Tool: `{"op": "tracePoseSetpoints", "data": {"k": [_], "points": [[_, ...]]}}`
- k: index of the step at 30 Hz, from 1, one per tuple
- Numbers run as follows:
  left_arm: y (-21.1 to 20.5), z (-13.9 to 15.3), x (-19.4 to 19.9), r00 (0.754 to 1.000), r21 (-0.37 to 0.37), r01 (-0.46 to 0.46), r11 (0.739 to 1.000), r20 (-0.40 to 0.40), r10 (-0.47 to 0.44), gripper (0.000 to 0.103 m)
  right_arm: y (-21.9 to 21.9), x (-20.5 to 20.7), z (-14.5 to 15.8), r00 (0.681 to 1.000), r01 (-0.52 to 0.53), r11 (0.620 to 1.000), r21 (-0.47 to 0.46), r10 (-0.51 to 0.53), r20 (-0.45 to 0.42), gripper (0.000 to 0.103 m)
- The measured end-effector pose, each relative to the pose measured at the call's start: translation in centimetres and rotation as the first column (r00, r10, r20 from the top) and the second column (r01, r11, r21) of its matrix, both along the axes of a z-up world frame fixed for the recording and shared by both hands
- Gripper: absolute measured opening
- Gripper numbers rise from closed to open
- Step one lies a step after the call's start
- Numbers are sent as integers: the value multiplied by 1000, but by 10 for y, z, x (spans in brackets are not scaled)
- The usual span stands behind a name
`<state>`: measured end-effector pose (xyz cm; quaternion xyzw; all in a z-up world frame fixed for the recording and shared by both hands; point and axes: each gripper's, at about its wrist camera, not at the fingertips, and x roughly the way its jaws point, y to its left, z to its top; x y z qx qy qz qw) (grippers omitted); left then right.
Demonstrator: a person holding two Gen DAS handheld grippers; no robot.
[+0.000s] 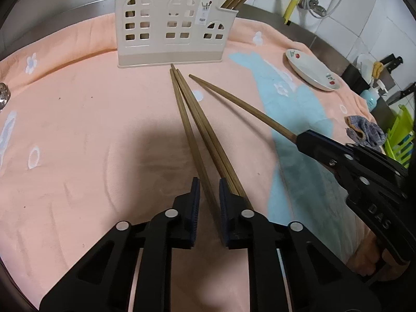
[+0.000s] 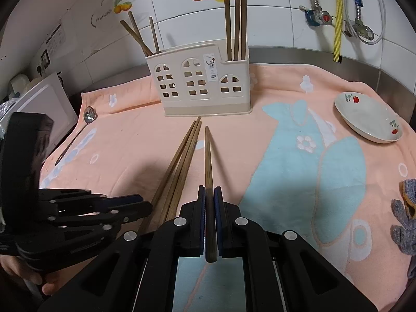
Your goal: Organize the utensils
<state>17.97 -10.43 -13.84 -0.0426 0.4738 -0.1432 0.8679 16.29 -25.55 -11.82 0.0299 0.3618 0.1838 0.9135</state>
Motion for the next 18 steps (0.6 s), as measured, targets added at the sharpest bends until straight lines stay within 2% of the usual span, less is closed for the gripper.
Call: {"op": "tracePoseSetpoints", "data": {"k": [12, 18], "points": [[-10, -10, 9, 999, 52, -26, 998, -29, 27, 13, -2, 2, -3, 1000, -10, 1000, 9, 10, -7, 7], [-4, -10, 12, 996, 1, -53, 999, -66, 53, 13, -2, 2, -2, 1000, -7, 1000, 11, 7, -7, 7]]}}
